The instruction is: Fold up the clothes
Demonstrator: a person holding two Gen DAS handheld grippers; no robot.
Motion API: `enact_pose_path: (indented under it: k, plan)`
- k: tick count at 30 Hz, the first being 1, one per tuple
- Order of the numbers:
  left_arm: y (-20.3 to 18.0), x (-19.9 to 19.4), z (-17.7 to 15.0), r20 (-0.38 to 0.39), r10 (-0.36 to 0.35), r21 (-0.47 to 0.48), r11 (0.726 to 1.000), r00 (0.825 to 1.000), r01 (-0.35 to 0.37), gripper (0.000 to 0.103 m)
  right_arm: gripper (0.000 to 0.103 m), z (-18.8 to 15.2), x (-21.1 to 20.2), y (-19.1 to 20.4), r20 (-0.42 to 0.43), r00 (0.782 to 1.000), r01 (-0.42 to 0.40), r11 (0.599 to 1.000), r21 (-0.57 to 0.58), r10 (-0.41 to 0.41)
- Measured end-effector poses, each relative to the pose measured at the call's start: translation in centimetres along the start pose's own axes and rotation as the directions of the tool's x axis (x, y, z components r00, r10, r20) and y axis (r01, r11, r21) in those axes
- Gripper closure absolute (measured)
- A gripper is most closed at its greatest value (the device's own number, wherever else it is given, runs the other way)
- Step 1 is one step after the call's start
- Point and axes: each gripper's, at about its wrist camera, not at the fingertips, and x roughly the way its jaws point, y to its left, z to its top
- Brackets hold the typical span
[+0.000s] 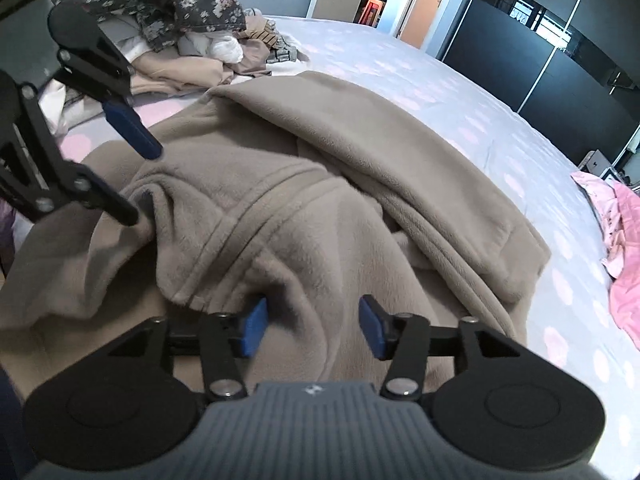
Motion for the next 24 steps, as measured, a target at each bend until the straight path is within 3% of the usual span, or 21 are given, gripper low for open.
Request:
enact_pose_path:
  k: [5, 14, 16, 20, 24]
  plan:
    - [-2.5, -0.1, -1.9, -0.081, -0.012, -0.023, 1.0, 0.997, 0.01, 0.05, 0.044, -1.1, -2.1, 0.4, -0.019, 1.0, 0.009, 1.0, 0.024, -0.009]
    - [-3.9, 1.8, -3.6, -0.186, 0.022, -0.214, 0.975, 0.982, -0.062, 0.047, 0.044, -3.5, -3.7, 0.7, -0.087, 0.996, 0.019, 0.998, 0.052, -0.014]
    - [-4.8, 2.3, -4.0, -0.23, 0.059, -0.209, 0.972, 0.971, -0.108, 0.047, 0.044, -4.3, -3.9, 0.4, -0.105, 0.994, -0.003, 0.996, 0.084, 0.012]
    - [-5.7, 4.4, -4.5, -0.324, 0.16, -0.116, 0.971, 0.932, -0.207, 0.051, 0.044, -6.3, -4.5, 0.9, -0.17, 0.985, -0.016, 0.992, 0.124, 0.037]
    - [-5.3, 4.3, -4.5, -0.327, 0.16, -0.125, 0.97, 0.931, -0.211, 0.052, 0.044, -8.3, -5.1, 1.7, -0.237, 0.97, -0.021, 0.987, 0.16, 0.059]
